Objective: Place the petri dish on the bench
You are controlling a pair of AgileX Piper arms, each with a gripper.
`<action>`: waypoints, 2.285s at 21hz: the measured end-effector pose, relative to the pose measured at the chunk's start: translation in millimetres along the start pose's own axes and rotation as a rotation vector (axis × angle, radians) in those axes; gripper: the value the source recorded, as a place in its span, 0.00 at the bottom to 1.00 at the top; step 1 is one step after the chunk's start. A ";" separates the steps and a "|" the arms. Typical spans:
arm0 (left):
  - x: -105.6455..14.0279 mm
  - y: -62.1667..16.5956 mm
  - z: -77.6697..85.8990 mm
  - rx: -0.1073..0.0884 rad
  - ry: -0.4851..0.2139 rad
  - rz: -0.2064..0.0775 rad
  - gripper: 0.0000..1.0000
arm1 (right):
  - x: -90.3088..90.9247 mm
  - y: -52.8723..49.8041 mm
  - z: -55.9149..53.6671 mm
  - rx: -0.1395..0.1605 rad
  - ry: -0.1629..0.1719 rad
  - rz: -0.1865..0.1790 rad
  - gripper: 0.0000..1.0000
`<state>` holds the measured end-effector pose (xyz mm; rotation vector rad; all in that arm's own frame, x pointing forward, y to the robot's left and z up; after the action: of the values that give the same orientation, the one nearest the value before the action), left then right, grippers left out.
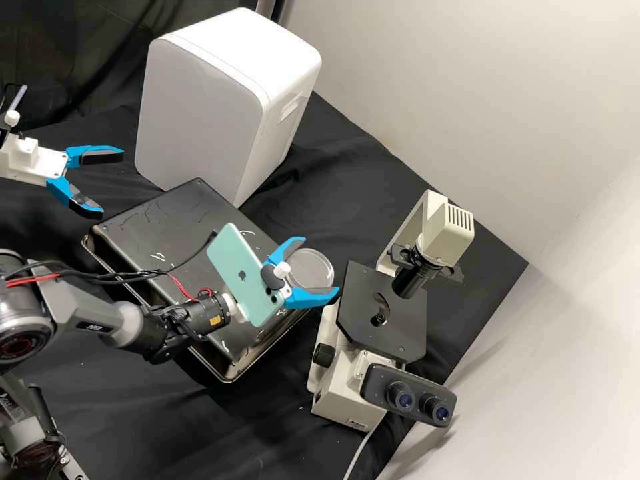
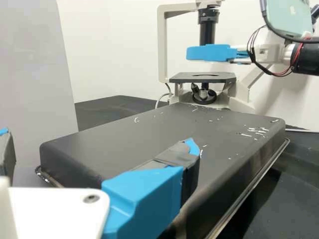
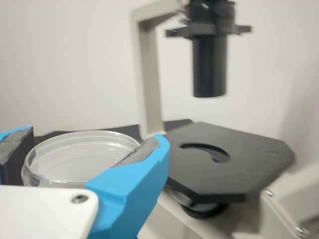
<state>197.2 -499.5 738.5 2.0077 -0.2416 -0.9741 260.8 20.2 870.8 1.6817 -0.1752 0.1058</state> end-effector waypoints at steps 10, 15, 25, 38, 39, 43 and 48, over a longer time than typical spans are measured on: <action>0.0 0.0 0.0 0.000 0.000 0.000 1.00 | -16.5 -30.9 -22.0 -0.004 0.086 -0.104 0.00; 0.0 0.0 0.0 0.000 0.000 0.000 1.00 | -19.6 -43.4 -17.3 0.004 0.074 -0.133 0.00; 0.6 -2.1 -0.9 -0.007 0.002 -0.009 1.00 | -21.6 -73.3 4.3 -0.012 -0.020 -0.225 0.00; 0.6 -2.1 -0.9 -0.007 0.002 -0.009 1.00 | -20.6 -76.1 6.0 -0.018 -0.021 -0.210 1.00; 0.6 -2.1 -0.9 -0.007 0.002 -0.009 1.00 | -20.6 -76.1 6.0 -0.018 -0.021 -0.210 1.00; 0.6 -2.1 -0.9 -0.007 0.002 -0.009 1.00 | -20.5 -75.9 5.8 -0.018 -0.019 -0.208 1.00; 0.6 -2.1 -0.9 -0.007 0.002 -0.009 1.00 | -20.5 -75.9 5.8 -0.018 -0.019 -0.208 1.00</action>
<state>197.9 -498.0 736.8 2.0051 -0.2287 -0.9774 253.9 24.0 792.3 1.6736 -0.0147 -0.0669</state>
